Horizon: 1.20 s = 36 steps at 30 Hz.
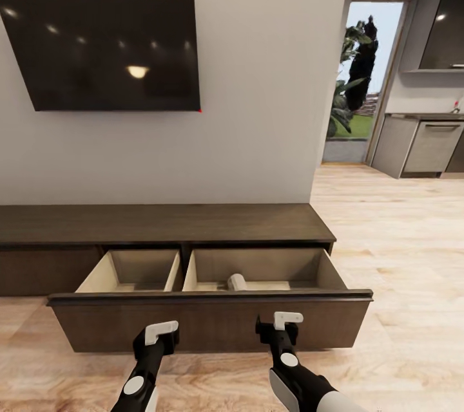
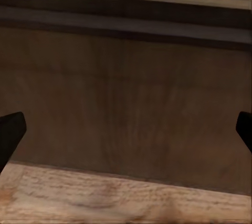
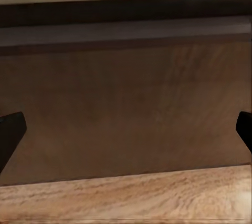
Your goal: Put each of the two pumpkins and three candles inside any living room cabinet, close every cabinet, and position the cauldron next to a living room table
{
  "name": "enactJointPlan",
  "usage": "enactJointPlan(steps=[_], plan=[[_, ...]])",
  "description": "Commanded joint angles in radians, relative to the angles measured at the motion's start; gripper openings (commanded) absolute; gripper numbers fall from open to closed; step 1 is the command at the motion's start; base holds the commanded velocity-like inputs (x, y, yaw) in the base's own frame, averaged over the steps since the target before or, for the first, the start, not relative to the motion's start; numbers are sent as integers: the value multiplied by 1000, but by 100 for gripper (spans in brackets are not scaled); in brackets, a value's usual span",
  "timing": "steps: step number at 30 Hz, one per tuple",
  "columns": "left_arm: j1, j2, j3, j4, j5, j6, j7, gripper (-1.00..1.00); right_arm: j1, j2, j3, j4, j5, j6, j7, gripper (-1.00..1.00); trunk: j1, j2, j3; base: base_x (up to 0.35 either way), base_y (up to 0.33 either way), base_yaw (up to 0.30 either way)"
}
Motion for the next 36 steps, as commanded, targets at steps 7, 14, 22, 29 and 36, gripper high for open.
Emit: enactJointPlan(steps=[7,14,22,29,36], plan=[[0,0,0,0,0,-1,0,100,0,0,0,0,0,0,0,100,3,-2,-27,0,0,0],[0,0,0,0,0,-1,0,100,0,0,0,0,0,0,0,100,4,-2,-39,0,0,0],[0,1,0,0,0,4,0,100,0,0,0,0,0,0,0,100,4,-2,-39,168,0,0],[0,0,0,0,0,2,0,100,0,0,0,0,0,0,0,100,4,-2,-39,320,0,0],[0,1,0,0,0,0,0,100,0,0,0,0,0,0,0,100,4,-2,-39,75,0,0]])
